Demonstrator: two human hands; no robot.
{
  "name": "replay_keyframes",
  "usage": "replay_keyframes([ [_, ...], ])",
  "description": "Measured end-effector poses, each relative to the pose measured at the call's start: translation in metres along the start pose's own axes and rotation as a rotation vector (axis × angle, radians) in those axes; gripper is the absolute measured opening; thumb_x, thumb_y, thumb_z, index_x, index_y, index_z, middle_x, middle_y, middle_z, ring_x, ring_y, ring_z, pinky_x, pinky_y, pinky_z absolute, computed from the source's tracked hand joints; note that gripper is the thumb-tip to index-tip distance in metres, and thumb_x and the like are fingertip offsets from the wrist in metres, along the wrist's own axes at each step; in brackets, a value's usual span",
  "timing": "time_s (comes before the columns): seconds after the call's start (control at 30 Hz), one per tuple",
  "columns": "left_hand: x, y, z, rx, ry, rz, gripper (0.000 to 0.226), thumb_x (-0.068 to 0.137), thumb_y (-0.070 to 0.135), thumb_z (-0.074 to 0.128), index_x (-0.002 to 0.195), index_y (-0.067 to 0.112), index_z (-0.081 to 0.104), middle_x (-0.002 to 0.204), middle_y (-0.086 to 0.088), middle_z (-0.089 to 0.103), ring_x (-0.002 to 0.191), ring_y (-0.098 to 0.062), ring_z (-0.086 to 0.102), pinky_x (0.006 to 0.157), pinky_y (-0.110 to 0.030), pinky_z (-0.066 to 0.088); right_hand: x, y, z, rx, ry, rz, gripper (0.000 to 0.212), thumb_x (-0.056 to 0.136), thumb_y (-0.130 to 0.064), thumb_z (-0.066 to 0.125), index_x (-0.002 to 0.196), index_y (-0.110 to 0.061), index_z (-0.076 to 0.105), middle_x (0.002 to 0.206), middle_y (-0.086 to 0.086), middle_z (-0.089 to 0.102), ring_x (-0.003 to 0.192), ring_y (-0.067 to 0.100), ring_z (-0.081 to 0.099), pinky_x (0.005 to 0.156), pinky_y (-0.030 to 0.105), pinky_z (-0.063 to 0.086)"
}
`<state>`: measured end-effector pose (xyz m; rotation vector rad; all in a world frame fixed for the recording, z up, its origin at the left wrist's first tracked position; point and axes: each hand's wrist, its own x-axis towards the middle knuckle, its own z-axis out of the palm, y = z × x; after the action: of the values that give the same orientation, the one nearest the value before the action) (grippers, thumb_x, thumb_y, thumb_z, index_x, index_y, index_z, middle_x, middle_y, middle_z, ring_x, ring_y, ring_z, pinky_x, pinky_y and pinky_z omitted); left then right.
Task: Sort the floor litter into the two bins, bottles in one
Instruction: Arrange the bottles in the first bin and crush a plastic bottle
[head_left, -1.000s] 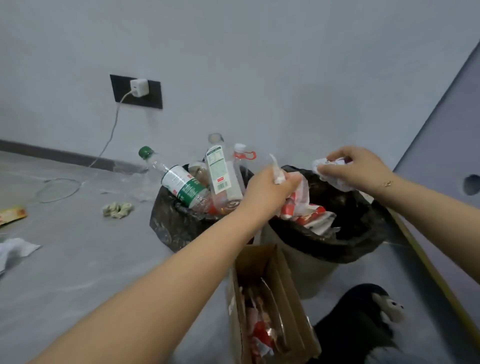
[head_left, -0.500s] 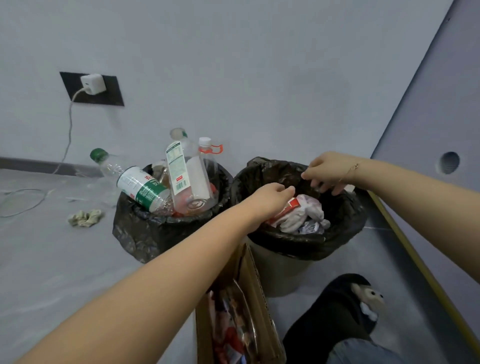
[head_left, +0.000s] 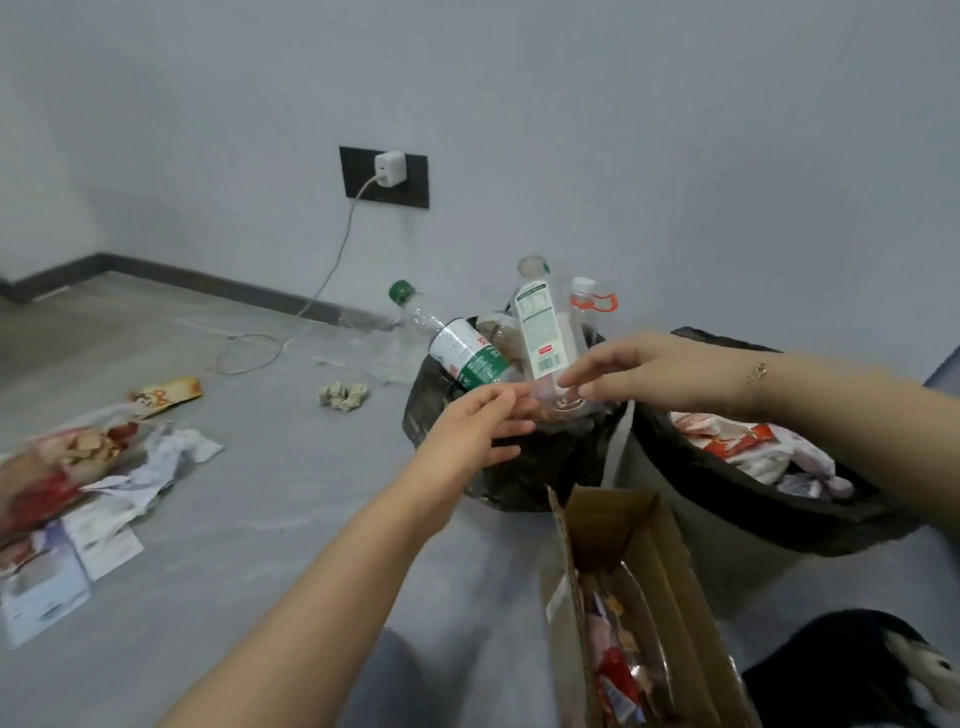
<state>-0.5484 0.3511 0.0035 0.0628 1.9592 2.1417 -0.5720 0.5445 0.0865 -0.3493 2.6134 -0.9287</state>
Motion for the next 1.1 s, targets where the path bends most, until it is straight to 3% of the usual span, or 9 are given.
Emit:
replay_keyframes([
  [0.17, -0.007, -0.017, -0.072, -0.049, 0.155, -0.018, 0.022, 0.100, 0.020, 0.046, 0.114, 0.016, 0.062, 0.112, -0.004, 0.068, 0.101, -0.017, 0.064, 0.093, -0.034, 0.050, 0.055, -0.050, 0.061, 0.006, -0.068, -0.104, 0.026, 0.091, -0.016, 0.059, 0.116, -0.020, 0.066, 0.114, -0.001, 0.068, 0.107, 0.014, 0.062, 0.096, 0.027, 0.048],
  [0.27, -0.009, -0.041, -0.117, 0.019, 0.268, -0.025, 0.020, 0.099, 0.016, 0.047, 0.111, 0.018, 0.063, 0.110, -0.001, 0.067, 0.098, -0.014, 0.063, 0.092, -0.034, 0.049, 0.093, -0.070, 0.101, 0.000, -0.074, -0.129, 0.027, 0.091, -0.015, 0.059, 0.116, -0.018, 0.066, 0.109, -0.002, 0.067, 0.095, 0.007, 0.059, 0.079, 0.013, 0.044],
  [0.4, -0.014, -0.107, -0.191, 0.417, 0.485, -0.023, 0.025, 0.096, 0.011, 0.051, 0.118, 0.014, 0.062, 0.118, 0.001, 0.062, 0.107, -0.013, 0.057, 0.094, -0.027, 0.043, 0.150, -0.080, 0.163, 0.076, -0.045, -0.072, 0.025, 0.088, -0.010, 0.061, 0.113, -0.011, 0.066, 0.116, 0.006, 0.066, 0.095, 0.010, 0.057, 0.081, 0.020, 0.045],
  [0.47, -0.019, -0.146, -0.228, 0.672, 0.550, -0.017, 0.026, 0.093, 0.012, 0.051, 0.117, 0.011, 0.062, 0.121, -0.004, 0.060, 0.115, -0.021, 0.054, 0.098, -0.027, 0.038, 0.175, -0.077, 0.196, 0.041, -0.042, -0.034, 0.026, 0.088, -0.013, 0.062, 0.113, -0.014, 0.065, 0.119, 0.006, 0.064, 0.095, 0.012, 0.057, 0.079, 0.023, 0.048],
  [0.6, -0.013, -0.198, -0.279, 0.966, 0.614, -0.048, 0.044, 0.084, 0.029, 0.043, 0.115, 0.006, 0.064, 0.126, -0.017, 0.058, 0.117, -0.037, 0.054, 0.100, -0.043, 0.040, 0.215, -0.066, 0.247, -0.148, -0.094, -0.036, 0.034, 0.086, -0.021, 0.061, 0.120, -0.021, 0.060, 0.131, 0.002, 0.053, 0.108, 0.019, 0.057, 0.089, 0.029, 0.048],
  [0.77, 0.001, -0.230, -0.290, 1.065, 0.583, 0.042, 0.046, 0.087, 0.032, 0.036, 0.118, 0.010, 0.062, 0.130, -0.010, 0.057, 0.121, -0.030, 0.051, 0.105, -0.046, 0.038, 0.280, -0.054, 0.286, -0.264, -0.071, -0.055, 0.046, 0.085, -0.018, 0.059, 0.131, -0.017, 0.052, 0.140, 0.008, 0.040, 0.110, 0.026, 0.058, 0.096, 0.030, 0.044],
  [0.93, 0.004, -0.242, -0.289, 1.069, 0.631, 0.082, 0.045, 0.089, 0.031, 0.044, 0.127, 0.012, 0.056, 0.139, -0.007, 0.050, 0.131, -0.020, 0.037, 0.110, -0.048, 0.031, 0.358, -0.034, 0.299, -0.351, 0.006, -0.072, 0.041, 0.086, -0.016, 0.060, 0.127, -0.020, 0.057, 0.156, 0.013, 0.016, 0.141, 0.029, 0.025, 0.112, 0.034, 0.026],
  [1.0, 0.006, -0.242, -0.292, 1.068, 0.630, 0.057, 0.047, 0.089, 0.031, 0.043, 0.131, 0.012, 0.053, 0.143, -0.006, 0.046, 0.135, -0.020, 0.035, 0.114, -0.046, 0.024, 0.385, -0.032, 0.300, -0.402, 0.014, -0.086, 0.041, 0.086, -0.017, 0.059, 0.127, -0.022, 0.057, 0.159, 0.010, 0.008, 0.144, 0.030, 0.016, 0.114, 0.039, 0.024],
  [1.1, 0.007, -0.243, -0.291, 1.117, 0.605, 0.045, 0.046, 0.089, 0.030, 0.046, 0.132, 0.013, 0.052, 0.143, -0.005, 0.046, 0.135, -0.021, 0.036, 0.116, -0.043, 0.017, 0.421, -0.028, 0.308, -0.482, -0.017, -0.106, 0.044, 0.087, -0.023, 0.058, 0.131, -0.023, 0.053, 0.158, 0.008, 0.013, 0.143, 0.033, 0.015, 0.114, 0.042, 0.024],
])
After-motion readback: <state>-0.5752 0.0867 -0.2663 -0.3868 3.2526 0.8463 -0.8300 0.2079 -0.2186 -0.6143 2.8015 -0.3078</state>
